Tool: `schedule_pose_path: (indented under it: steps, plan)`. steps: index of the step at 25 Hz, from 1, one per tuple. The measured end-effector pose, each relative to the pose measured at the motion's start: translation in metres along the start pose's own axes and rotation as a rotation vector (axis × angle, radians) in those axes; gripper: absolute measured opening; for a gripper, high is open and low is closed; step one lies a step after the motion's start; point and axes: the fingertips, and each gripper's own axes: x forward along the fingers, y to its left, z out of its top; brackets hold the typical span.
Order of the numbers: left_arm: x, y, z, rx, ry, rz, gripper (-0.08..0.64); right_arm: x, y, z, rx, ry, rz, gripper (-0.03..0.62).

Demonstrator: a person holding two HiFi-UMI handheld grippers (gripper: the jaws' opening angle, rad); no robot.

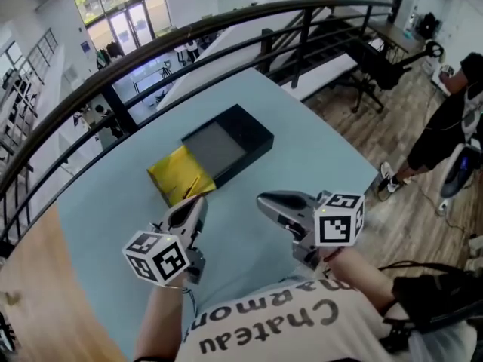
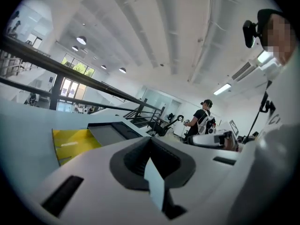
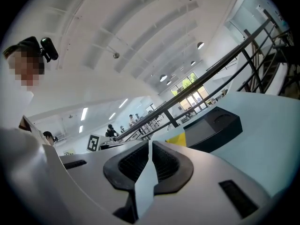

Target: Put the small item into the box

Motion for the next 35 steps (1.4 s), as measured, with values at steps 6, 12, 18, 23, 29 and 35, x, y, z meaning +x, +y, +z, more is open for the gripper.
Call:
schedule_pose_path:
  steps: [6,12,18,23,29,35]
  plan:
    - [-0.025,-0.043,0.009,0.075,-0.038,0.012,0.002,-0.004,0.019,0.006,-0.056,0.047,0.025,0.047]
    - [-0.049,-0.084,0.016,0.117,-0.109,0.084,0.002,-0.007,0.034,0.014,-0.119,0.06,0.119,0.046]
    - [-0.044,-0.122,-0.016,0.067,-0.151,0.209,0.002,-0.05,0.02,-0.001,-0.122,0.151,0.185,0.046]
    - [-0.023,-0.18,-0.046,0.058,-0.207,0.281,0.002,-0.117,0.0,-0.004,-0.112,0.146,0.223,0.046]
    - [-0.011,-0.24,-0.078,0.045,-0.268,0.368,0.002,-0.196,-0.035,-0.015,-0.142,0.161,0.208,0.043]
    - [-0.007,-0.271,-0.11,-0.008,-0.255,0.406,0.002,-0.238,-0.048,-0.035,-0.128,0.197,0.207,0.041]
